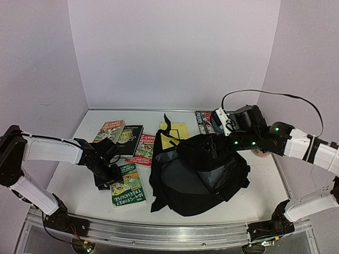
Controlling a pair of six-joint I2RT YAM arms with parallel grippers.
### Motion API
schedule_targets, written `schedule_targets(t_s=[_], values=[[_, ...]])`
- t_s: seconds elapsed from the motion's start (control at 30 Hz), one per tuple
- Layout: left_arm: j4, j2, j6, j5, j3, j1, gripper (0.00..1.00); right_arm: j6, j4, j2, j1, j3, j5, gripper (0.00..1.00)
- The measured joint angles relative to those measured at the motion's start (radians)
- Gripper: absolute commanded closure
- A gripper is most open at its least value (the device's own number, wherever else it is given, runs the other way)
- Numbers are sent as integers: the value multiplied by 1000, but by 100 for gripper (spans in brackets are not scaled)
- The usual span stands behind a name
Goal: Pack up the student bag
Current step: Pick up the book at the center of the board.
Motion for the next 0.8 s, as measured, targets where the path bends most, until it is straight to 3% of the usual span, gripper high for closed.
schedule_targets(t_s=[0.3,0.57,0.8], values=[[32,33,-42,-7,34,-87,87,24,88,232,232,78,-30,7],[75,7,-76,-26,35,-128,96,-21,208,370,351,94,-33,7],[97,-47,-99,-27,34,-148,100,-187,274,461,443,94,-1,8]])
